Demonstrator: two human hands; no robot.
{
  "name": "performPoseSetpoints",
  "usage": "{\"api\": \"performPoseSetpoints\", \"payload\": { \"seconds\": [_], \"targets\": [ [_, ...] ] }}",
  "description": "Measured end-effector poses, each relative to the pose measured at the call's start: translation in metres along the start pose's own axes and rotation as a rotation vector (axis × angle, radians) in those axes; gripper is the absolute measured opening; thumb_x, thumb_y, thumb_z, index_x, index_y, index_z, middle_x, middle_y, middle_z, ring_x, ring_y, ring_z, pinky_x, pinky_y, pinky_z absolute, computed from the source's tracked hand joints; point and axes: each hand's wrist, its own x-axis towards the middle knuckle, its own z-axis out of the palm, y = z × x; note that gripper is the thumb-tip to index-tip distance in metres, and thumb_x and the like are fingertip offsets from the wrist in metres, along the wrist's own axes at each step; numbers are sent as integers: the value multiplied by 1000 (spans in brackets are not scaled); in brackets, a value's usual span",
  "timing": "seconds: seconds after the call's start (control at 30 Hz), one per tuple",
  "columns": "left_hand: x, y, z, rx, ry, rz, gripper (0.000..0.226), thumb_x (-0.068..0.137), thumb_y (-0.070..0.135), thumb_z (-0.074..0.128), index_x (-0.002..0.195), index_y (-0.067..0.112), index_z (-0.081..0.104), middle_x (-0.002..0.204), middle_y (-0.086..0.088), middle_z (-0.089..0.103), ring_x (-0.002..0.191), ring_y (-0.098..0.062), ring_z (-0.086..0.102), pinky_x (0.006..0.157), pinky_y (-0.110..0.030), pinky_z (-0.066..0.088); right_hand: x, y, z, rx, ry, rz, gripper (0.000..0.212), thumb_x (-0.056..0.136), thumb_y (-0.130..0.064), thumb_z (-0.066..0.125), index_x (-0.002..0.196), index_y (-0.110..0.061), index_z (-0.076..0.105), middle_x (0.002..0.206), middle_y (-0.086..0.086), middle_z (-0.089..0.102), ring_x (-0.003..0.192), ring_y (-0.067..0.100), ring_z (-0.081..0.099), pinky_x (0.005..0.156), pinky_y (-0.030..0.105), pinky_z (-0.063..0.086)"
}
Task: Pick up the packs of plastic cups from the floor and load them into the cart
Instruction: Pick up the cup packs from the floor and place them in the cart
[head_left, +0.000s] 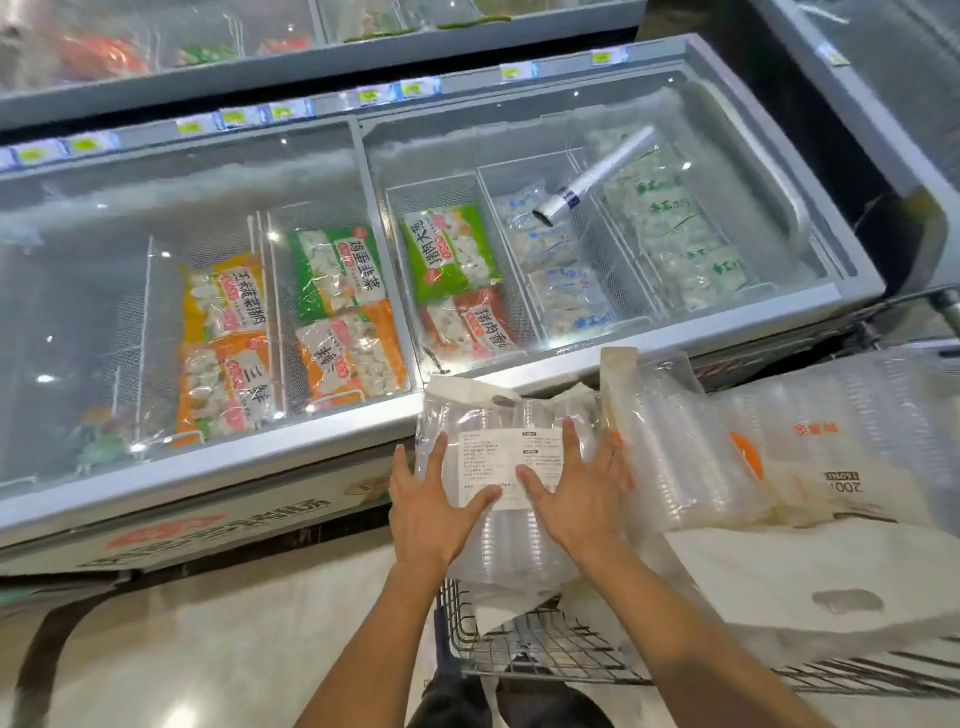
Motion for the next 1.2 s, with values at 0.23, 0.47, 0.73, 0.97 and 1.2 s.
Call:
{"api": "performPoseSetpoints", "payload": {
  "seconds": [0.23, 0.47, 0.73, 0.97, 1.2],
  "targets": [
    [-45, -23, -28, 5, 97, -55, 110, 71, 95, 51, 162, 49, 12, 172, -10, 0, 157, -38, 10, 117, -56, 36, -13, -22, -23, -56, 14, -200, 91, 92, -81, 34, 165, -29, 15, 168, 25, 9, 156, 40, 6, 127, 52, 5],
    [-102, -61, -103, 120, 354, -92, 102, 76, 92, 48, 162, 47, 16, 172, -13, 9, 156, -37, 14, 120, -56, 34, -52, -85, -41, -99, 62, -487, 95, 86, -86, 18, 162, -30, 28, 164, 26, 24, 153, 41, 18, 126, 54, 13],
    [-239, -170, -195, 232, 606, -295, 110, 69, 103, 27, 159, 40, 32, 163, -18, 32, 151, -38, 28, 118, -57, 33, -191, -199, -21, -147, 98, -932, 90, 88, -83, 30, 158, -27, 39, 157, 28, 37, 148, 43, 30, 122, 55, 25],
    [-423, -296, -221, 257, 774, -547, 100, 73, 98, 39, 156, 42, 37, 162, -12, 37, 148, -37, 31, 116, -59, 34, -381, -282, 34, -61, 70, -1340, 75, 91, -80, 40, 147, -31, 51, 139, 24, 51, 132, 41, 44, 112, 55, 36],
    [-595, -397, -200, 113, 908, -933, 100, 76, 94, 44, 159, 41, 32, 168, -9, 25, 154, -36, 20, 122, -55, 19, -579, -326, 109, -81, -71, -1666, 80, 91, -81, 38, 150, -28, 47, 138, 19, 48, 130, 39, 43, 110, 51, 38]
  ]
}}
